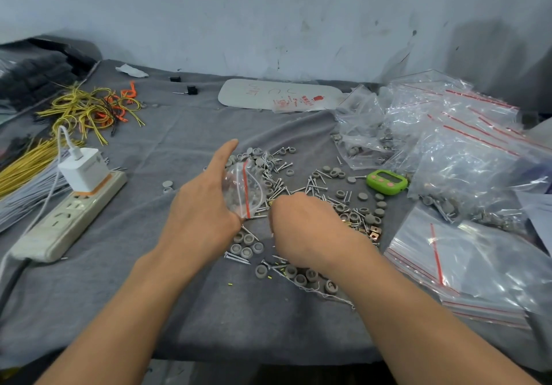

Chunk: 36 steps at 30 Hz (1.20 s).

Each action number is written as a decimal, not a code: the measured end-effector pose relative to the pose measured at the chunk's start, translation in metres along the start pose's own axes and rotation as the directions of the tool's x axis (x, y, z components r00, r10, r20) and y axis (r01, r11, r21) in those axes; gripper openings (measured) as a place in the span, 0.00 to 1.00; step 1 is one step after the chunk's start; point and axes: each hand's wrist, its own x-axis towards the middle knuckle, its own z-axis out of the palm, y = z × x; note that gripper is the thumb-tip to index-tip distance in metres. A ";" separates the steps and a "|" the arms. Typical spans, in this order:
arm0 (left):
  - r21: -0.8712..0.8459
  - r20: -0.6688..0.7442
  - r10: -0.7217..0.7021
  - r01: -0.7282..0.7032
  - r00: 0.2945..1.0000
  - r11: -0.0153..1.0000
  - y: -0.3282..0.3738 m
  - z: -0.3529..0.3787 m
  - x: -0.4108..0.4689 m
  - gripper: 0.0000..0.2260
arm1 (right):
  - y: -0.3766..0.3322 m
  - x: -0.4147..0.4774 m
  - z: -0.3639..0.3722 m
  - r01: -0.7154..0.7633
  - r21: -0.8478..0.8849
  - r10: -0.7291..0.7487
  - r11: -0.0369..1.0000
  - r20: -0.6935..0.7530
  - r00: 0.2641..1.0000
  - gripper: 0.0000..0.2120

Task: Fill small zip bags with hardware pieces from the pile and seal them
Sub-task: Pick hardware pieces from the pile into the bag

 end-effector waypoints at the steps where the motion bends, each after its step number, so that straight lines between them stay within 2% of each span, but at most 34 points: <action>1: 0.009 0.007 0.003 -0.003 1.000 1.000 0.001 0.001 -0.001 0.43 | 0.005 0.002 -0.002 -0.016 0.024 0.016 1.000 -0.002 1.000 0.05; 3: 0.023 0.019 0.004 -0.004 1.000 1.000 0.003 0.003 -0.001 0.44 | 0.015 0.005 -0.008 -0.058 0.111 0.058 0.992 0.006 0.998 0.01; 5: 0.033 0.025 -0.009 0.008 1.000 0.999 0.003 0.003 -0.001 0.45 | 0.024 0.006 -0.016 -0.096 0.272 0.103 0.957 -0.011 0.995 0.02; 10: -0.016 0.049 -0.016 0.017 0.999 1.000 0.009 0.004 -0.003 0.41 | 0.022 0.014 -0.023 -0.019 0.647 0.176 0.762 -0.178 0.968 0.07; 12: -0.056 0.059 -0.024 0.028 0.998 0.998 0.009 0.007 -0.004 0.42 | 0.012 0.018 -0.019 0.002 0.679 0.157 0.734 -0.173 0.972 0.06; 16: -0.075 0.075 -0.003 0.008 0.997 0.997 0.004 0.013 -0.001 0.47 | -0.002 0.024 -0.009 0.031 0.613 0.085 0.789 -0.159 0.984 0.06; 20: -0.107 0.037 -0.006 0.010 0.999 0.994 -0.003 0.014 0.002 0.48 | -0.002 0.027 -0.007 0.089 0.594 0.048 0.799 -0.211 0.976 0.05; 22: -0.146 0.026 -0.032 0.035 0.999 0.989 -0.003 0.013 0.002 0.47 | 0.002 0.025 -0.011 0.100 0.644 0.094 0.759 -0.261 0.961 0.06; 24: -0.167 0.010 -0.041 0.043 0.999 0.985 -0.003 0.012 0.002 0.47 | 0.009 0.023 -0.017 0.069 0.705 0.207 0.706 -0.299 0.932 0.08; 25: -0.170 0.001 -0.045 0.044 0.999 0.985 -0.004 0.012 0.002 0.47 | 0.012 0.022 -0.019 0.026 0.696 0.257 0.717 -0.299 0.919 0.08; 26: -0.169 -0.003 -0.051 0.050 0.999 0.984 -0.004 0.012 0.002 0.46 | 0.015 0.022 -0.019 -0.035 0.636 0.278 0.771 -0.286 0.917 0.09; 28: -0.162 0.000 -0.073 0.072 0.997 0.984 -0.005 0.012 0.003 0.46 | 0.019 0.019 -0.014 -0.154 0.380 0.242 0.912 -0.195 0.951 0.09; 29: -0.157 0.003 -0.080 0.079 0.997 0.984 -0.005 0.012 0.003 0.46 | 0.020 0.017 -0.010 -0.182 0.256 0.218 0.949 -0.116 0.969 0.09; 32: -0.144 -0.006 -0.073 0.071 0.997 0.987 -0.006 0.013 0.003 0.46 | 0.016 0.009 0.003 -0.142 0.072 0.139 0.987 0.048 0.989 0.07; 34: -0.141 -0.017 -0.072 0.069 0.997 0.988 -0.006 0.014 0.003 0.46 | 0.012 0.005 0.004 -0.098 0.031 0.097 0.995 0.037 0.995 0.03; 36: -0.141 -0.025 -0.073 0.069 0.997 0.988 -0.006 0.014 0.004 0.45 | 0.008 0.004 0.002 -0.067 0.012 0.067 0.998 0.009 0.998 0.07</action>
